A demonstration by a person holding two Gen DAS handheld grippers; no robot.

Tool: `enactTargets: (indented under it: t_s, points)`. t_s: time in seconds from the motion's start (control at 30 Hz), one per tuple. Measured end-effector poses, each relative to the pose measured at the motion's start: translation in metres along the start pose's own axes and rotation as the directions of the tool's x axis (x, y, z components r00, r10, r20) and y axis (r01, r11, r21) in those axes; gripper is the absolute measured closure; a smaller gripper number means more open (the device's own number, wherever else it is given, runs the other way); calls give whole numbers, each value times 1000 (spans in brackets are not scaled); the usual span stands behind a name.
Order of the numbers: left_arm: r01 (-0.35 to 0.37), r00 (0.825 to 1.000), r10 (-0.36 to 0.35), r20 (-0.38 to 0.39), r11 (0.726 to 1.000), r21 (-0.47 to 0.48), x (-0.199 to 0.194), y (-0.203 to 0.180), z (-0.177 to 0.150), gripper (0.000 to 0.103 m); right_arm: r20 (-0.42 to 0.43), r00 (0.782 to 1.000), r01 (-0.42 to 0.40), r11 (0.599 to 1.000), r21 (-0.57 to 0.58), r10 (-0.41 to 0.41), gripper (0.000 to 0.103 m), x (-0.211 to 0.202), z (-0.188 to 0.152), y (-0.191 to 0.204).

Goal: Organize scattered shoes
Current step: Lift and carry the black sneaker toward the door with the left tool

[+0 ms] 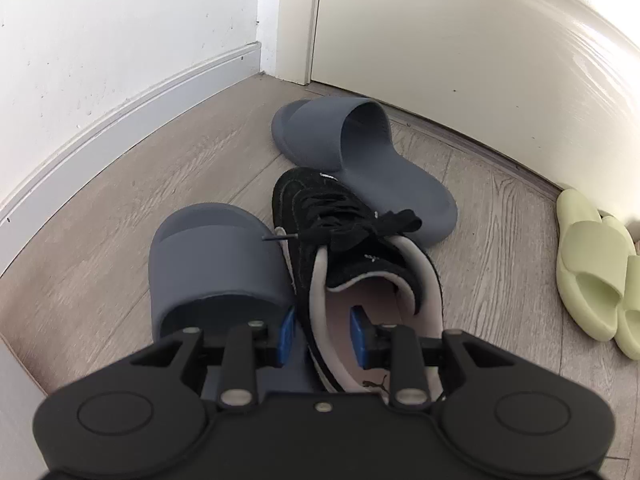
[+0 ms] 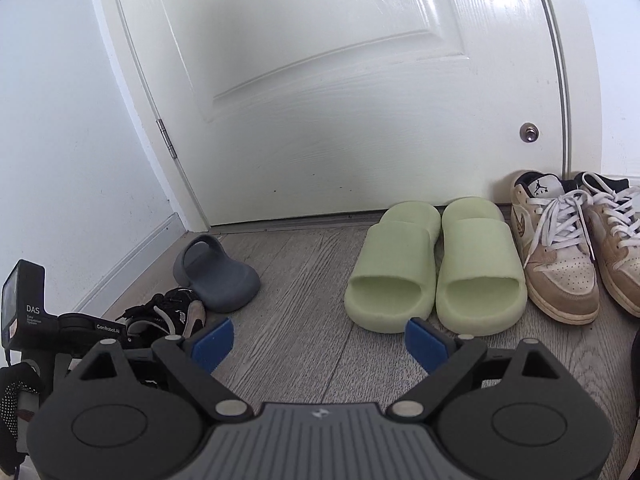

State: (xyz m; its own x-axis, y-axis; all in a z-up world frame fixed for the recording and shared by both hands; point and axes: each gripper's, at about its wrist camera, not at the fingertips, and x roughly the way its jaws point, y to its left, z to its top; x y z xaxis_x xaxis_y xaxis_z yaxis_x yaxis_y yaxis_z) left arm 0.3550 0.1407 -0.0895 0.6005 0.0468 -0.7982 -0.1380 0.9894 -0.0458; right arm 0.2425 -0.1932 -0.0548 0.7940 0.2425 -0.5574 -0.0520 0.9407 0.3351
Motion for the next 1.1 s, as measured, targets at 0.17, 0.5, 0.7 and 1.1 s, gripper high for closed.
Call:
enactTargets:
  t_s: [0.17,0.5,0.7,1.1]
  points:
    - [-56,998,52,44,993,107,13,-17,4,73,-20,1000,-12,1000,-4,12,10,5,-4,3]
    - [-164,982,148,118,977,139,19,-31,7,91,-46,999,14,996,-91,-18,10,15,-13,15]
    - [-45,993,48,105,998,-36,-11,-3,15,92,-30,998,46,986,-162,-51,10,15,-14,21]
    - [229,958,-239,156,970,82,-90,-89,-27,92,15,997,81,991,-110,-80,10,-4,3,1]
